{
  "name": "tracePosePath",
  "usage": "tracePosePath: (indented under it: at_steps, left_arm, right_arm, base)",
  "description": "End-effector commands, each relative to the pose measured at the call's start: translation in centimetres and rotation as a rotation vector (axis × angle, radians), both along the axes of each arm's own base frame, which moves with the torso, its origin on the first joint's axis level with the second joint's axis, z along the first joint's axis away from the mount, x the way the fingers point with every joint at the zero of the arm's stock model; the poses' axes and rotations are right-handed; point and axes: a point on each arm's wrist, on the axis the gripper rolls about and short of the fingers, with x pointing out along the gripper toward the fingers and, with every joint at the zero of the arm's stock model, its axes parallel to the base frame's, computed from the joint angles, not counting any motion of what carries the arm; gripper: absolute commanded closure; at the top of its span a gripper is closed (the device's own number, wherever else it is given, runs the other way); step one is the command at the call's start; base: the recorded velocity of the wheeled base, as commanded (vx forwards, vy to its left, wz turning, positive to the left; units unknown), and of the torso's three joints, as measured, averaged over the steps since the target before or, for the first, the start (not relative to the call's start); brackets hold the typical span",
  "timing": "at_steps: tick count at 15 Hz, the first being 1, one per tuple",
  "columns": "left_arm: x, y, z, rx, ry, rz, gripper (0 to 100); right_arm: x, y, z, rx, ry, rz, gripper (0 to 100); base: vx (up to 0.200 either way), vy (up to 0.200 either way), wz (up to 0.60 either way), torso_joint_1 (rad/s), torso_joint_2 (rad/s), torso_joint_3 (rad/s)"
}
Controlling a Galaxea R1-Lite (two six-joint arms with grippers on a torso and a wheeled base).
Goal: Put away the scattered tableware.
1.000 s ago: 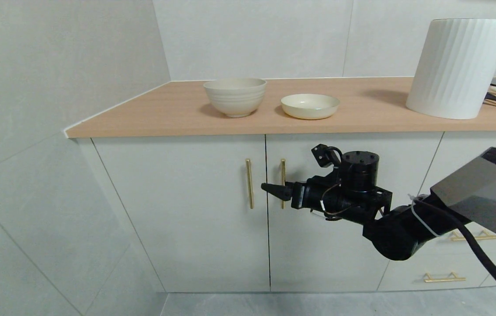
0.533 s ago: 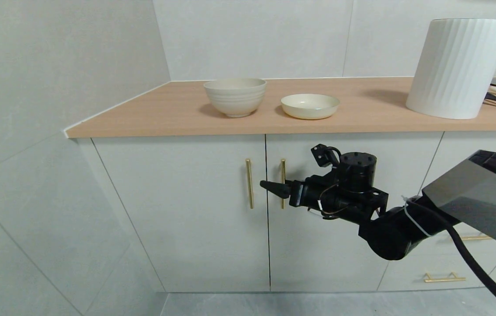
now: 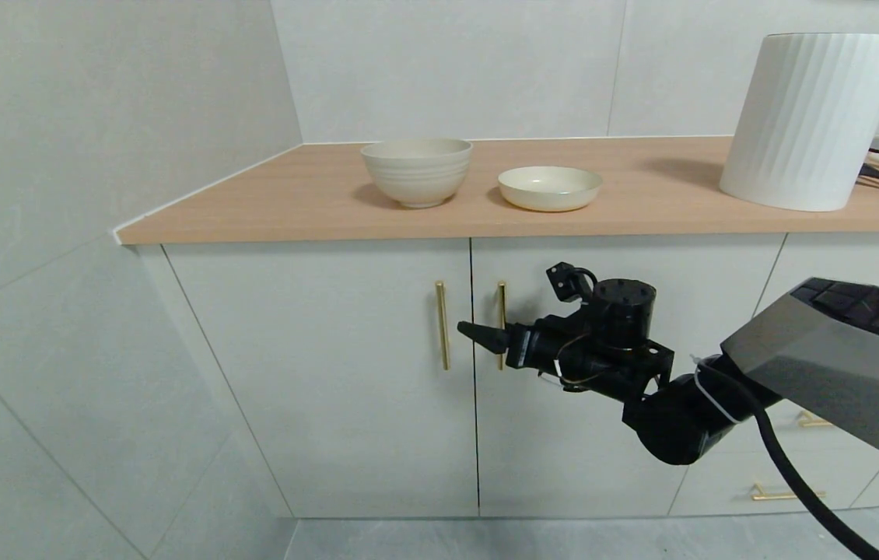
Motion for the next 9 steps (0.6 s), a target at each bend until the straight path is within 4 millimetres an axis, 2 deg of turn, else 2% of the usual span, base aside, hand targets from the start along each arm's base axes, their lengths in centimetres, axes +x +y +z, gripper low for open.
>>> tracePosePath:
  at_steps: [1,4,9]
  left_arm:
    - [0.0,0.0,0.0,0.0,0.0,0.001,0]
    - [0.01,0.0,0.01,-0.002,0.001,0.001,0]
    - [0.01,0.0,0.01,-0.002,0.001,0.001,0]
  right_arm:
    - [-0.14,0.13,0.09,0.013,-0.002,0.005,0]
    - [-0.6,0.63,0.4,0.073,0.025,0.025,0]
    - [-1.06,0.33,0.81,0.074,0.026,0.026,0]
  base:
    - [0.0,0.0,0.0,0.0,0.0,0.0]
    - [0.0,0.0,0.0,0.0,0.0,0.0]
    - [0.0,0.0,0.0,0.0,0.0,0.0]
